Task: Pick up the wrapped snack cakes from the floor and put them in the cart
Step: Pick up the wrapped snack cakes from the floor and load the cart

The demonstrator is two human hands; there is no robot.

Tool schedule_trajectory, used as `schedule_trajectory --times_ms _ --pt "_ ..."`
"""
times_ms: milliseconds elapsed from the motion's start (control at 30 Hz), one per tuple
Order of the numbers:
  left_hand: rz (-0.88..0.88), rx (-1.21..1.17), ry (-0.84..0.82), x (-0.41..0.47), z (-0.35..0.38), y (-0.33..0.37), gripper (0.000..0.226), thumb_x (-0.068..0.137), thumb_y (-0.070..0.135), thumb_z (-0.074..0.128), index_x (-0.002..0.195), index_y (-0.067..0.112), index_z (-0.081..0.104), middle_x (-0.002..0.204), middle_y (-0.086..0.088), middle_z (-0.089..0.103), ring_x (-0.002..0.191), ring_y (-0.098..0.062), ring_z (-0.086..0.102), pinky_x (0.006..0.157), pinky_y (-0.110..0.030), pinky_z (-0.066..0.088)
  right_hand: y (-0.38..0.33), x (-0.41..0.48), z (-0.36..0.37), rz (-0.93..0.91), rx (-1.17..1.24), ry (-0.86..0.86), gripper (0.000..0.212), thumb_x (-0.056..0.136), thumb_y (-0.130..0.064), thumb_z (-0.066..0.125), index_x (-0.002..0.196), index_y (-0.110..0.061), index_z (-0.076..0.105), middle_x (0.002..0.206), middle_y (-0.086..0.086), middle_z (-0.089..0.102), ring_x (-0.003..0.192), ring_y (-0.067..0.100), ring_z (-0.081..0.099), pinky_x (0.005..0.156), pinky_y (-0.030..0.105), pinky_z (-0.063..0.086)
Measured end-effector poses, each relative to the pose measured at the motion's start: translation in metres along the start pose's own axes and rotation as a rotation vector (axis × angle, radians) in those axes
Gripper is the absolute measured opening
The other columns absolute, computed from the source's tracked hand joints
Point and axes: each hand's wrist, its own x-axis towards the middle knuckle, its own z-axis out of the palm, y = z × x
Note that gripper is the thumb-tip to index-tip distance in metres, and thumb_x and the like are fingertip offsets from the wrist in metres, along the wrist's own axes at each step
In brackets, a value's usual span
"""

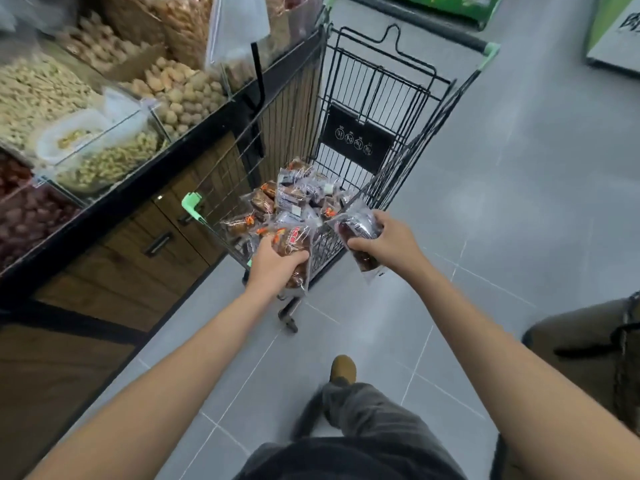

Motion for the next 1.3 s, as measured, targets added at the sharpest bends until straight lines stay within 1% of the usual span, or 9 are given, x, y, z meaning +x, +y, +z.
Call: schedule_trajectory --times_ms 167,300,433,567,767,867,967,1067,1300 --pt "-0.076 -0.091 0.134 0.044 0.015 0.014 0.053 0.074 0.036 0.075 0.117 0.022 0.048 0.106 0.003 0.062 0.096 -0.018 0.062 0.092 -0.04 0.049 -0.01 0.084 -0.012 -0.069 -0.069 -0.132 0.042 0.069 -0.035 0.074 0.103 -0.015 0.058 0.09 0.007 0.068 0.082 0.026 0.066 0.072 0.043 0.056" --pt "-0.145 -0.154 0.267 0.07 0.018 0.015 0.049 0.077 0.039 0.072 0.112 0.025 0.042 0.094 0.012 0.056 0.095 -0.016 0.06 0.088 -0.037 0.049 -0.016 0.135 -0.006 -0.111 -0.142 -0.201 0.053 0.072 -0.04 0.074 0.115 -0.013 0.057 0.081 -0.004 0.062 0.067 0.012 0.058 0.051 0.025 0.042" --pt "-0.26 -0.195 0.352 0.106 0.02 0.008 0.052 0.079 0.042 0.069 0.117 0.025 0.039 0.097 0.009 0.055 0.094 -0.017 0.06 0.085 -0.036 0.05 -0.013 0.183 0.008 -0.139 -0.181 -0.269 0.032 0.072 -0.038 0.074 0.082 -0.02 0.051 0.07 -0.004 0.055 0.059 0.011 0.048 0.048 0.025 0.031" --pt "-0.361 -0.244 0.409 0.153 0.032 -0.001 0.056 0.081 0.04 0.068 0.124 0.02 0.039 0.092 0.007 0.057 0.079 -0.01 0.059 0.066 -0.028 0.048 -0.007 0.232 0.029 -0.126 -0.234 -0.347 0.036 0.073 -0.039 0.074 0.087 -0.02 0.047 0.075 -0.008 0.052 0.065 0.012 0.049 0.052 0.026 0.032" --pt "-0.499 -0.359 0.435 0.242 0.054 -0.008 0.057 0.079 0.038 0.07 0.126 0.024 0.043 0.108 0.0 0.062 0.096 -0.026 0.064 0.088 -0.045 0.052 0.0 0.318 0.08 -0.06 -0.336 -0.394 0.042 0.077 -0.042 0.072 0.098 -0.014 0.049 0.07 -0.007 0.051 0.061 0.009 0.048 0.049 0.023 0.026" --pt "-0.526 -0.337 0.48 0.292 0.059 -0.006 0.055 0.079 0.04 0.069 0.124 0.022 0.043 0.11 0.004 0.06 0.102 -0.023 0.06 0.093 -0.039 0.046 0.003 0.363 0.11 -0.005 -0.32 -0.438 0.063 0.079 -0.041 0.073 0.125 -0.005 0.049 0.094 0.001 0.061 0.066 0.005 0.049 0.055 0.022 0.036" --pt "-0.502 -0.307 0.494 0.346 0.061 -0.002 0.056 0.079 0.039 0.07 0.124 0.018 0.044 0.113 0.002 0.06 0.092 -0.013 0.058 0.088 -0.034 0.043 0.007 0.412 0.141 0.024 -0.323 -0.44 0.057 0.079 -0.04 0.074 0.118 -0.008 0.048 0.087 -0.003 0.053 0.07 0.01 0.046 0.067 0.031 0.044" --pt "-0.507 -0.267 0.495 0.391 0.061 -0.005 0.062 0.079 0.038 0.071 0.129 0.018 0.041 0.119 -0.001 0.058 0.108 -0.022 0.056 0.096 -0.039 0.044 0.011 0.452 0.17 0.06 -0.314 -0.45 0.06 0.079 -0.044 0.072 0.123 -0.012 0.048 0.105 0.004 0.062 0.084 0.016 0.055 0.083 0.043 0.054" --pt "-0.58 -0.267 0.58 0.463 0.056 -0.031 0.058 0.079 0.042 0.069 0.123 0.014 0.045 0.119 -0.005 0.06 0.113 -0.027 0.055 0.096 -0.036 0.043 0.025 0.503 0.226 0.046 -0.348 -0.462 0.068 0.08 -0.045 0.07 0.132 -0.01 0.043 0.127 0.01 0.056 0.116 0.028 0.054 0.098 0.046 0.046"
